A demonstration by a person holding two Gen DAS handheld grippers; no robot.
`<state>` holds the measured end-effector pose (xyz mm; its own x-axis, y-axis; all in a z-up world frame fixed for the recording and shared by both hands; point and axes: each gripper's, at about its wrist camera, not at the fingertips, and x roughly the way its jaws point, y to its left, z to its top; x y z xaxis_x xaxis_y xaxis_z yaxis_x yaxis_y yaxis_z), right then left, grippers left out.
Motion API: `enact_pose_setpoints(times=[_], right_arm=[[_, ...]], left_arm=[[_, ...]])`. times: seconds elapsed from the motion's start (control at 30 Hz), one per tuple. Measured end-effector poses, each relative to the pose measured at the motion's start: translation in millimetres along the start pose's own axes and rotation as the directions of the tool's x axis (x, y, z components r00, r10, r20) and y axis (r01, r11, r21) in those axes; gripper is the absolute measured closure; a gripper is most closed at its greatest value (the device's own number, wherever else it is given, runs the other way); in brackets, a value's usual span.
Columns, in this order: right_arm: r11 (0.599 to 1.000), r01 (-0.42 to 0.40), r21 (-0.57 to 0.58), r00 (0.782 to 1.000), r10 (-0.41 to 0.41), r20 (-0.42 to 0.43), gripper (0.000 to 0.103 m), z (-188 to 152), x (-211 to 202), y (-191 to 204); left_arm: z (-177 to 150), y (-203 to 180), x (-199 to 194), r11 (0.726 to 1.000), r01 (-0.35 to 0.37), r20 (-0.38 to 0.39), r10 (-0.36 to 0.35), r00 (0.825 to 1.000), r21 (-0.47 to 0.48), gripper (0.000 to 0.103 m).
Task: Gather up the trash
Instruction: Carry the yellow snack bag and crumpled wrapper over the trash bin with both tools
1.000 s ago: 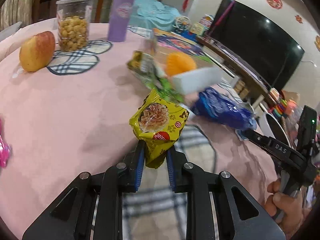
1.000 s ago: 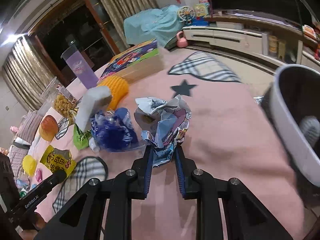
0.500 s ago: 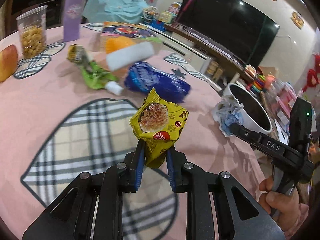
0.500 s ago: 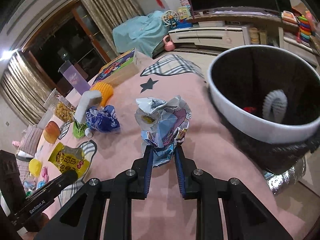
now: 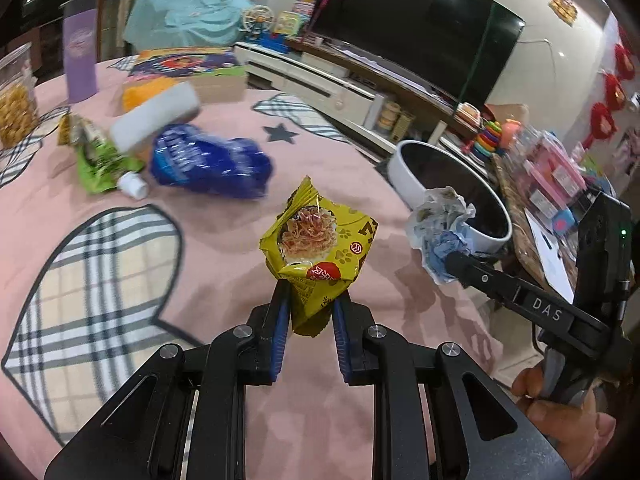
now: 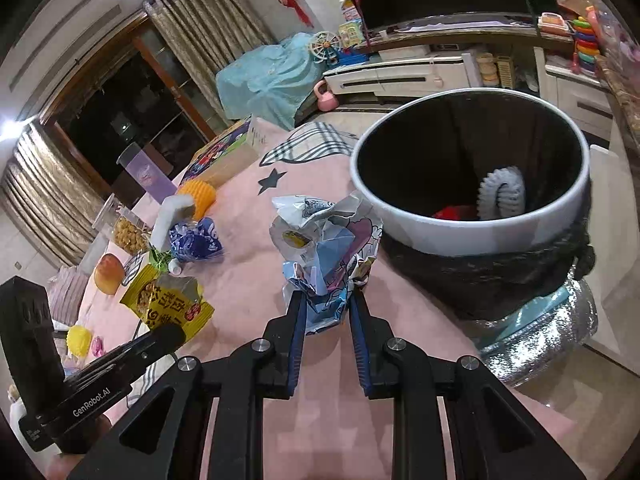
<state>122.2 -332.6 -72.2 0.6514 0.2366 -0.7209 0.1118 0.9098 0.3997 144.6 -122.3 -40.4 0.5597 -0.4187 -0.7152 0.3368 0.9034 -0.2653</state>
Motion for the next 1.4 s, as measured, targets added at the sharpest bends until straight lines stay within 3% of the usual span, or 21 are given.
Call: enact_pose_setpoints(times=[0.73,1.4], right_arm=[[0.998,0.044,0.051,0.995,-0.048,0.089,0.081,23,-40,-44],[0.991,0.097,0.087,0.987,-0.107,0.121,0.081,54,-47,-79]], left_arm=[[26,-72,23,0.991,0.075,-0.018,-0.074,0.997,0.114,0.084],[59,-121,58,0.973,0.100,-0.049,-0.091,0.995,0.206,0.084]])
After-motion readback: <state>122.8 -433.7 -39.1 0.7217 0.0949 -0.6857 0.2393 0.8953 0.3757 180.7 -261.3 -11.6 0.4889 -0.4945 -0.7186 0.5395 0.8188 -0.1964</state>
